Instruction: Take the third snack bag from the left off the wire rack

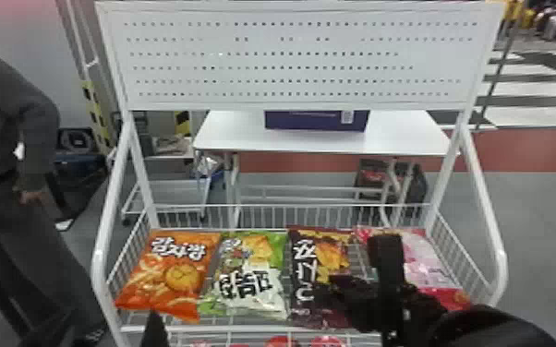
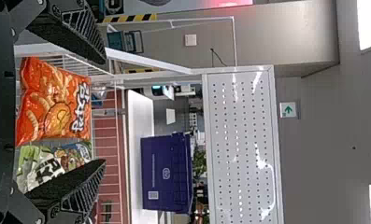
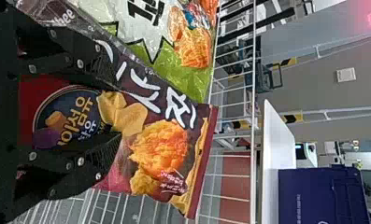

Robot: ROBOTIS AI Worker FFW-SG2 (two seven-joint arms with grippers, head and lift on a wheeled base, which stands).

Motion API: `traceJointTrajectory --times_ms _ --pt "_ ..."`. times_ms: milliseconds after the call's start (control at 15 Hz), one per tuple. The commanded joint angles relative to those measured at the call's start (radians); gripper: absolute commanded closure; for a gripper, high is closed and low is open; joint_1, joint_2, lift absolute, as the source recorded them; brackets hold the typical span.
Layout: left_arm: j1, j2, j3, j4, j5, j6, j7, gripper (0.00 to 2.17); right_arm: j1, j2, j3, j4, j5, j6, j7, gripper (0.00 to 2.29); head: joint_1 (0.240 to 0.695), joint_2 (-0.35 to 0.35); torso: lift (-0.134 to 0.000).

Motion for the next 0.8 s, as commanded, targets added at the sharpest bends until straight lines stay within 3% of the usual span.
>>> traceJointTrajectory --times_ms 0,333,733 --pt "0.0 0.0 0.0 -0.002 0.0 0.0 0.0 0.14 0.008 -0.005 -0.005 -0.031 -0.006 0.016 0.0 2.23 0.499 0.0 0.0" --pt "-0.001 0.0 0.0 -0.005 0.0 0.0 -0.002 0.14 0.088 -0.029 -0.043 -0.177 -0.024 0.003 -0.002 2.24 0.499 0.0 0.0" --pt "0.005 -0.001 -0.003 -0.014 0.0 0.0 0.0 0.14 0.292 -0.103 -0.209 -0.496 -0.095 -0.046 -0.018 2.24 0.499 0.0 0.0"
